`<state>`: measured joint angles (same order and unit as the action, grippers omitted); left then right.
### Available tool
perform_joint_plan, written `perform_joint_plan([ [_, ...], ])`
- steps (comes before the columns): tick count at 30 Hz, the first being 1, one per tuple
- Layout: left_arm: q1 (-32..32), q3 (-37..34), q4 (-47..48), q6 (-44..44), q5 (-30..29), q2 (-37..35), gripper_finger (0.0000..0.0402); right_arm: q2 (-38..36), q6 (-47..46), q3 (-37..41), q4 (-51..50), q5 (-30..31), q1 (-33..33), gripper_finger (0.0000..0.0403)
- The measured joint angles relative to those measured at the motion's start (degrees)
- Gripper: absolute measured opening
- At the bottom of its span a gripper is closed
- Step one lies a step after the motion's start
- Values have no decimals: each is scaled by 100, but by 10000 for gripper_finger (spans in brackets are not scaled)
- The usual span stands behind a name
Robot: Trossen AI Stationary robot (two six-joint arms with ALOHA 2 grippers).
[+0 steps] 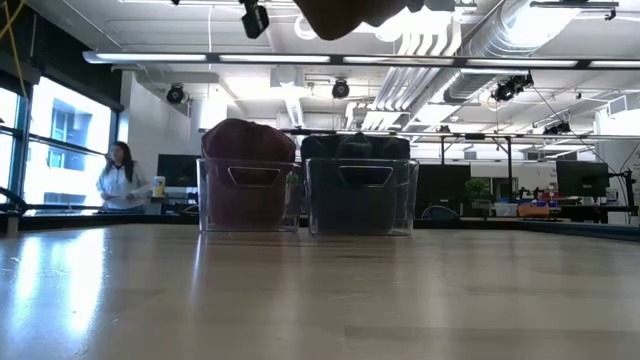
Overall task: Pick & Place hat
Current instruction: Put the red cap into the left bin
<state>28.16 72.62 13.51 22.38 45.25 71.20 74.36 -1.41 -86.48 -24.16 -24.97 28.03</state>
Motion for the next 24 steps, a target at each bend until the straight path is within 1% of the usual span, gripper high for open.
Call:
perform_joint_plan([
  [4,-95,0,9,-130,-190,-2,1,291,-215,-443,-274,-790,-89,236],
  [9,-93,0,142,-222,-419,-2,1,789,-563,-783,-512,-1326,-146,235],
  [12,-83,0,469,-293,-531,-2,1,945,-720,-1006,-479,-1791,-223,220],
  [15,-90,0,681,-418,-557,-3,1,994,-976,-1247,-407,-2550,-230,176],
  [19,-272,0,572,-496,-348,-4,1,1057,-1544,-1348,-158,-3383,-206,92],
  [22,-512,0,348,-627,-244,-4,1,1043,-1661,-1282,-67,-3455,-185,34],
  [24,-610,0,323,-682,-259,-4,1,1032,-1657,-1223,-135,-3393,-178,12],
])
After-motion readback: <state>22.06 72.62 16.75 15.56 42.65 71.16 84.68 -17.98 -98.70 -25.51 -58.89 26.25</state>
